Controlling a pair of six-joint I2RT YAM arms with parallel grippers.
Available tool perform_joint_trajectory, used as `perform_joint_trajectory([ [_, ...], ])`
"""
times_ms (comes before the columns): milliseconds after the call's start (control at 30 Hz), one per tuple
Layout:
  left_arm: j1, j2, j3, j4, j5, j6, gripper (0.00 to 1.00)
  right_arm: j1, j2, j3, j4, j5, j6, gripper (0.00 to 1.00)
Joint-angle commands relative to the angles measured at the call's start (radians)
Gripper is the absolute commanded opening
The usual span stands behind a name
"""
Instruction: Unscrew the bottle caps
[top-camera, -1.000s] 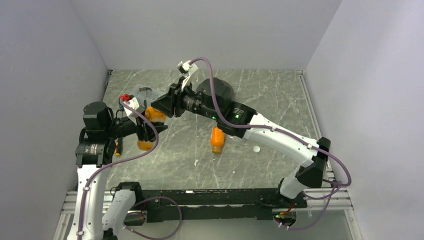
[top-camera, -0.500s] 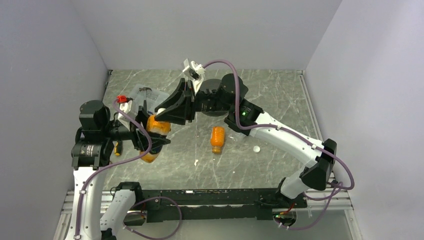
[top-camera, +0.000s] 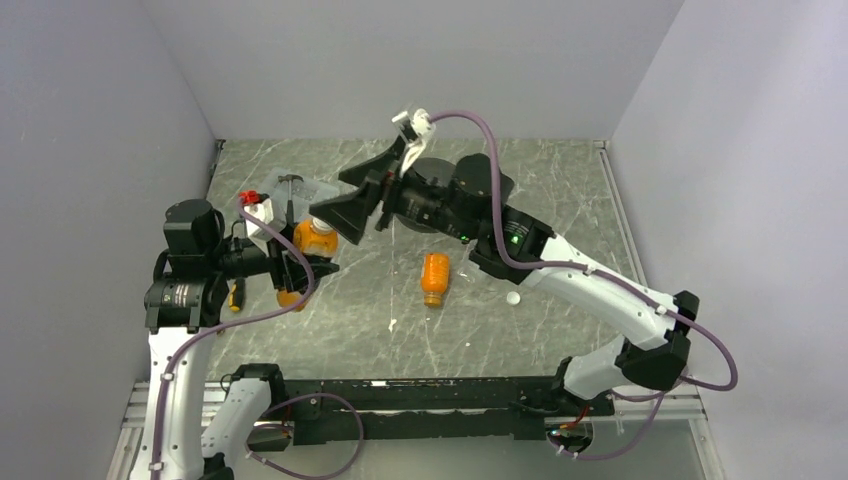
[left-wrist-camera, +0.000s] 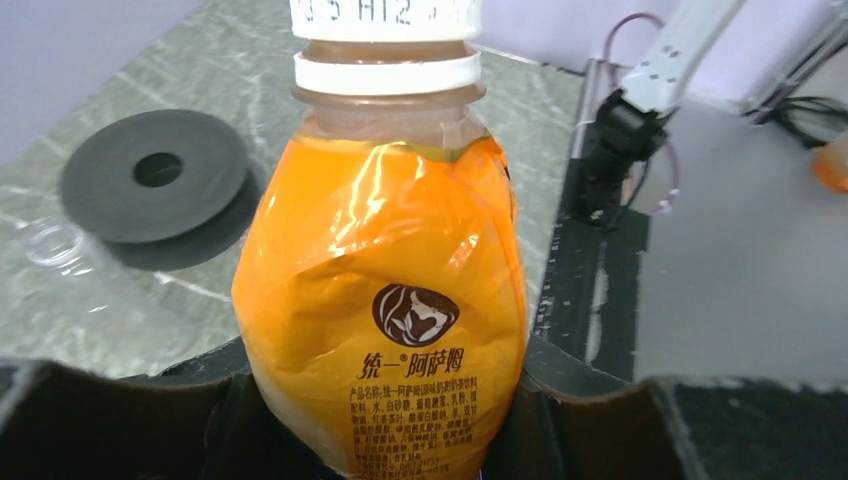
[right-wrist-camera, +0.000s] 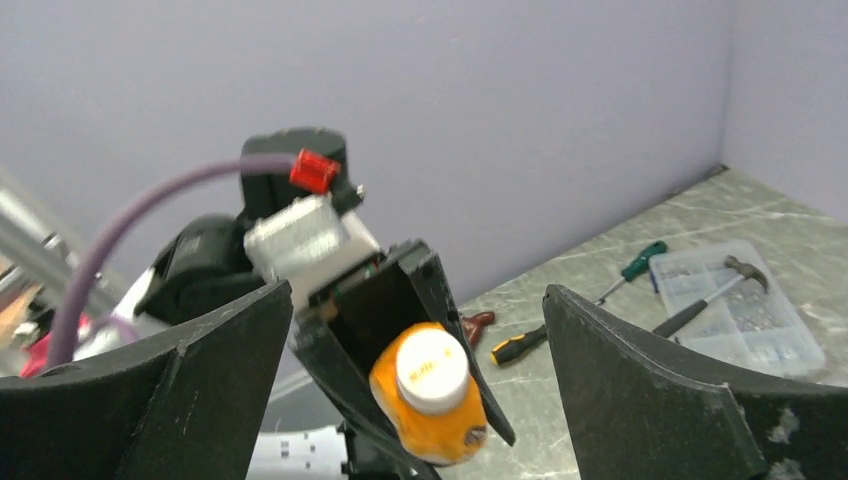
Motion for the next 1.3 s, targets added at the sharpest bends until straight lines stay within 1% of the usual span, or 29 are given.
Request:
perform_joint_trajectory([
  [0,0.003,-0.04,-0.031,0.092,-0.135,0.042,0.16,0.048,0.1,0.216,-0.278,0.348,0.008,0.98],
  [67,0.003,-0.055,-0.046,0.132,-0.183,0.031,0.16,0.056,0.124,0.236,-0.297,0.372,0.01,0.95],
  [167,0.003,-0.064,-0.053,0.15,-0.238,0.033,0.16,0.062,0.14,0.245,-0.291,0.364,0.015,0.93],
  [300,0.003,-0.064,-0.055,0.151,-0.266,0.039,0.16,0.066,0.169,0.268,-0.291,0.347,0.022,0.87],
  [533,0.003,-0.063,-0.066,0.163,-0.273,0.028,0.17,0.071,0.189,0.255,-0.229,0.304,0.047,0.72],
  [733,0.003,-0.064,-0.063,0.158,-0.274,0.028,0.17,0.071,0.215,0.271,-0.206,0.285,0.071,0.57],
  [867,0.003,-0.066,-0.061,0.157,-0.286,0.033,0.17,0.072,0.238,0.289,-0.21,0.27,0.081,0.5],
  [967,0.003,-0.061,-0.054,0.155,-0.283,0.032,0.17,0.071,0.248,0.297,-0.213,0.268,0.083,0.39],
  [1067,0.003,-0.059,-0.052,0.153,-0.274,0.028,0.16,0.071,0.238,0.286,-0.208,0.281,0.079,0.25],
  [1267,0.001,-0.048,-0.038,0.139,-0.217,0.015,0.16,0.071,0.171,0.207,-0.136,0.281,0.036,0.05],
])
